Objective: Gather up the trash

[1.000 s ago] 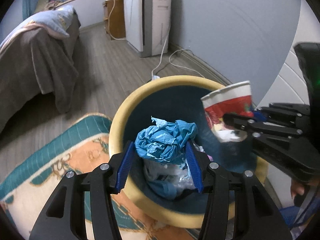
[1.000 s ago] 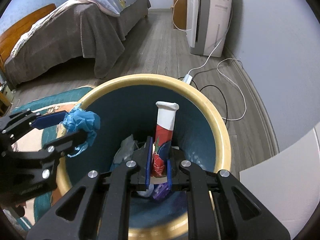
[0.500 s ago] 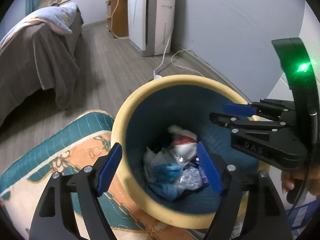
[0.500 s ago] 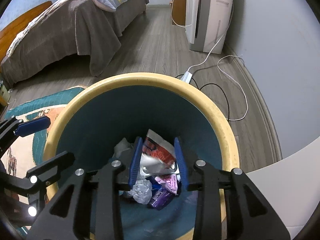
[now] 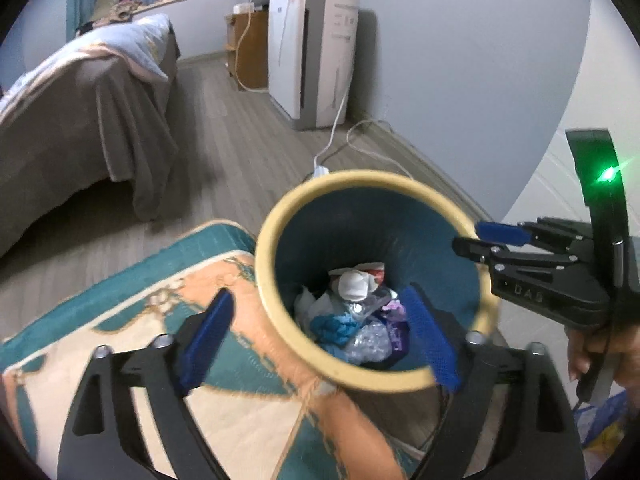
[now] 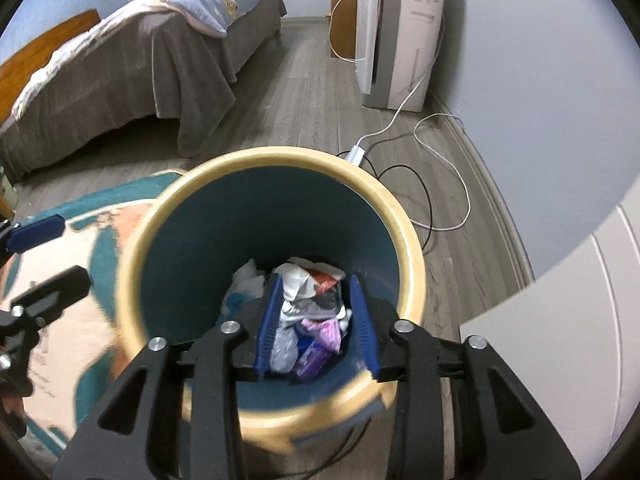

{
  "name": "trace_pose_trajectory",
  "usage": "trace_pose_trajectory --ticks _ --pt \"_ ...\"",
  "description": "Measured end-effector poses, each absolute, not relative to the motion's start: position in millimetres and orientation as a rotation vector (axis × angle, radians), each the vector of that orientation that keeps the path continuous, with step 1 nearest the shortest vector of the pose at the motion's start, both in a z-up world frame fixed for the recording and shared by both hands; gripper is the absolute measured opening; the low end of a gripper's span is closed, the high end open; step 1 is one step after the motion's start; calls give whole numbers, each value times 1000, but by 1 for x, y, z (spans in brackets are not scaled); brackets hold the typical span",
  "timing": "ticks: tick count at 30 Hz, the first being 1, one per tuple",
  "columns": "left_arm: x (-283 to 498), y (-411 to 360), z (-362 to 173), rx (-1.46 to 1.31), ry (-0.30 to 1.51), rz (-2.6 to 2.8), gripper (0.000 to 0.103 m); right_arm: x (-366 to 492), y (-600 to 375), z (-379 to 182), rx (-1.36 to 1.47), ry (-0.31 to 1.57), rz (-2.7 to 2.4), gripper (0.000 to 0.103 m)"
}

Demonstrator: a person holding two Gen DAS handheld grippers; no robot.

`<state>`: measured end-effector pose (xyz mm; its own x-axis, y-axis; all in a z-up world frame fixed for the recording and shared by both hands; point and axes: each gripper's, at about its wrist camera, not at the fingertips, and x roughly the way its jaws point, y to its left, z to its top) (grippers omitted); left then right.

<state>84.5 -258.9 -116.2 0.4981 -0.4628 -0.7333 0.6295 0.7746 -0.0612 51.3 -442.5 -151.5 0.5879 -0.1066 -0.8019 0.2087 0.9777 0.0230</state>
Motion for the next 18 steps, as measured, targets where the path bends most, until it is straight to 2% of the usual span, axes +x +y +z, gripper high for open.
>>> trace_pose_trajectory --ticks 2,4,6,9,18 --pt "74 -248 -94 223 789 -647 96 37 -439 -135 121 903 -196 72" --pt "66 -239 -73 221 778 -611 96 23 -433 -117 110 882 -203 78" --pt "55 -232 -54 202 764 -586 97 8 -426 -97 92 873 -214 90" --pt "40 -220 -26 167 749 -579 98 -13 -416 -69 77 842 -213 97" --pt "0 -207 17 224 745 -508 98 -70 -392 -10 21 770 -301 97"
